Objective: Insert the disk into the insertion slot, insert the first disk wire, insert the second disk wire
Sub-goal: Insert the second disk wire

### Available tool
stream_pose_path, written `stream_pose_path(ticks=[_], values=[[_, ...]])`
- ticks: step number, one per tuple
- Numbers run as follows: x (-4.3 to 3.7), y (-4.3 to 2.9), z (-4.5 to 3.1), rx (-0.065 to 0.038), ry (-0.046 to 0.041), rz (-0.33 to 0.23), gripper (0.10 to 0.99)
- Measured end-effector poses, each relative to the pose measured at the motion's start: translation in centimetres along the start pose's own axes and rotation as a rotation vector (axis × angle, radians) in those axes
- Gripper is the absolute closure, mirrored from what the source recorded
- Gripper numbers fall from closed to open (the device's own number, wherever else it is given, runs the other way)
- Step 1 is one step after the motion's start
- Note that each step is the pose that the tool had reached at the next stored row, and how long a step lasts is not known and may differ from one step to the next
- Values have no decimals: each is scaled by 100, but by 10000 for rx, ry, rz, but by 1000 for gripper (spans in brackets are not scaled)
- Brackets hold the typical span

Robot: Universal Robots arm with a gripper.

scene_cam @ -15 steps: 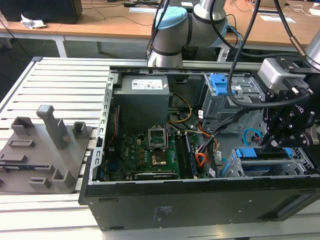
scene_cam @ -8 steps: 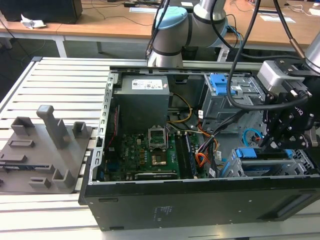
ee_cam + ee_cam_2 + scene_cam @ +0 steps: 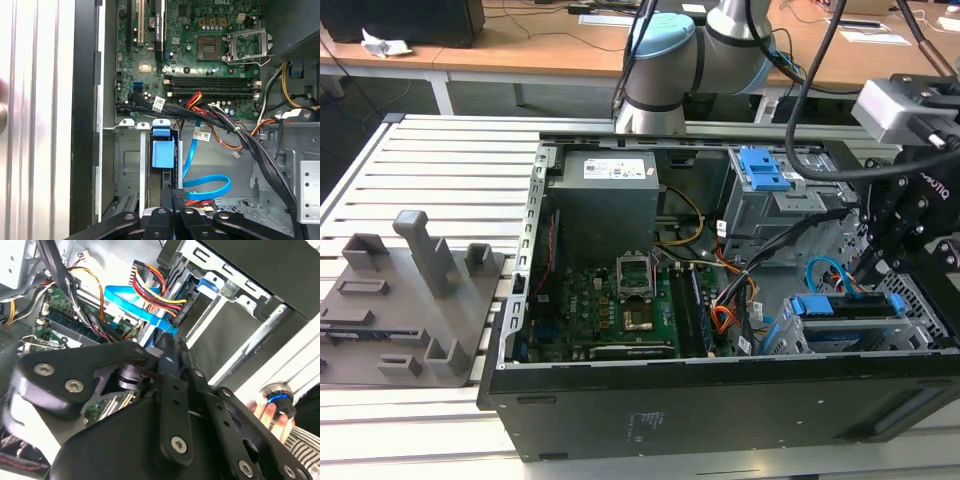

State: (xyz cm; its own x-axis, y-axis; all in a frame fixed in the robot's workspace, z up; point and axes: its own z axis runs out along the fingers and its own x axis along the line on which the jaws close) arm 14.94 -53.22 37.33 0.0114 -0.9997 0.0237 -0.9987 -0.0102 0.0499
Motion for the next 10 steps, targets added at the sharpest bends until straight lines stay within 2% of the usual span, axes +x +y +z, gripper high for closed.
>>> stream_pose_path(ticks=[1,2,4,5,10], values=[[0,2,-23,0,2,-1,929],[0,33,-38,17,-1,-1,980],[-1,127,-35,73,1,2,980],[-1,145,-34,85,1,2,980],[-1,153,-34,91,2,2,980]])
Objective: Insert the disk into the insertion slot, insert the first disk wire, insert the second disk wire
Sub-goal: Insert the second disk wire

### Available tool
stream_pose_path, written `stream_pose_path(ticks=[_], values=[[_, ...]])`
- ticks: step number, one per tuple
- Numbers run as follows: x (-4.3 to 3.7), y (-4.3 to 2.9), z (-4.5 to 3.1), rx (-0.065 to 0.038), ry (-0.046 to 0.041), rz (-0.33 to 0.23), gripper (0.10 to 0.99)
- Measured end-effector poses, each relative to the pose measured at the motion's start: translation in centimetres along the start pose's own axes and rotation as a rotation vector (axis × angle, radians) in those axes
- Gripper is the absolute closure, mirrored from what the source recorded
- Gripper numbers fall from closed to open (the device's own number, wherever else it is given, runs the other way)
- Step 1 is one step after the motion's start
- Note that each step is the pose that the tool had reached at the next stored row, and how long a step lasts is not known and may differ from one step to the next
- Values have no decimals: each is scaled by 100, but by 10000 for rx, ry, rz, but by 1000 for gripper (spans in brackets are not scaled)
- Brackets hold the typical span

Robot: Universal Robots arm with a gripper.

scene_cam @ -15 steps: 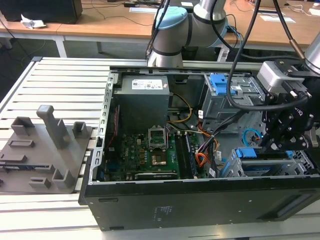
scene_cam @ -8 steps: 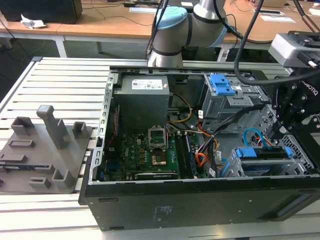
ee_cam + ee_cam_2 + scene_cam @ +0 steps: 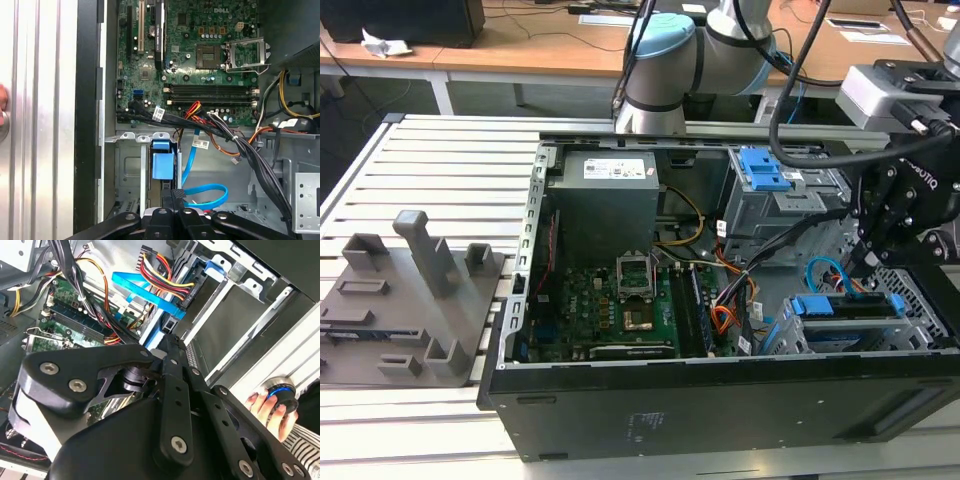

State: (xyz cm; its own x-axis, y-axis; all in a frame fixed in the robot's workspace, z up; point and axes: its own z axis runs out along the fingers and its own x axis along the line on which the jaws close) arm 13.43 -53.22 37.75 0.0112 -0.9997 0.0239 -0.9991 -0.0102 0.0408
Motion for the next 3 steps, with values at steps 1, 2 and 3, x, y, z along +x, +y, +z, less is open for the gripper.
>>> stream_pose_path(ticks=[1,2,3], values=[[0,0,0,0,0,0,980],[0,0,0,0,0,0,980],[0,1,0,0,0,0,980]])
